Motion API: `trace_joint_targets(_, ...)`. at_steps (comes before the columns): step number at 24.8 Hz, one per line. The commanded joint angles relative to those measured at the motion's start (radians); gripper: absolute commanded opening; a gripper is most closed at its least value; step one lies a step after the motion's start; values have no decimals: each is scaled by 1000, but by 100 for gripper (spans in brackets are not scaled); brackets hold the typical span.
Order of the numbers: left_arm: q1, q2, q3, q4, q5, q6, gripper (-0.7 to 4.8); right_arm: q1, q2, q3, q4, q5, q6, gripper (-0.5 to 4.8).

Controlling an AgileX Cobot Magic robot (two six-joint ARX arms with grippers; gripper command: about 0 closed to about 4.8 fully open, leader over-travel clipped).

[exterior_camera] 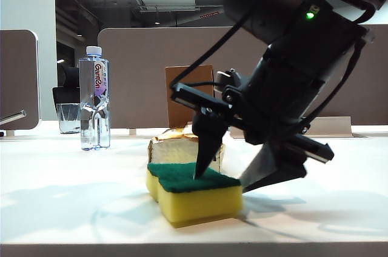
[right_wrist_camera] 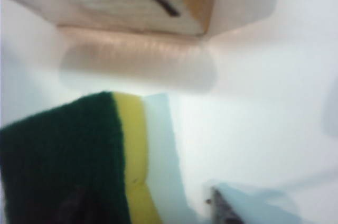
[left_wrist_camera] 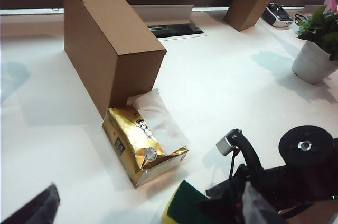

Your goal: Move the sponge from right to left to wipe the table, avoiding obstacles on the table, and finally reaching the bottle of mineral water.

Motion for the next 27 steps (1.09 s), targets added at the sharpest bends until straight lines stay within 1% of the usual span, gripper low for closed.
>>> trace_joint_targets(1, 0, -2, 6, 6, 7, 5, 479, -6, -20, 0, 5, -2, -4, 322)
trace_joint_targets(3, 0, -2, 6, 6, 6, 5, 479, -6, -28, 0, 5, -3, -6, 338)
trace_joint_targets(8, 0, -2, 6, 6, 6, 5, 479, -7, -63, 0, 5, -6, -12, 339)
trace_joint_targets(15, 0, -2, 5, -10, 6, 5, 479, -31, -122, 0, 3, -5, -58, 338)
trace_joint_targets(23, 0, -2, 5, -23, 7, 5, 479, -146, -224, 24, -57, -19, -147, 337)
trace_joint_targets(26, 0, -2, 5, -23, 7, 5, 479, -200, -237, 68, -117, -21, -208, 337)
trace_joint_targets(27, 0, -2, 5, -24, 7, 4, 479, -228, -238, 103, -155, -21, -249, 337)
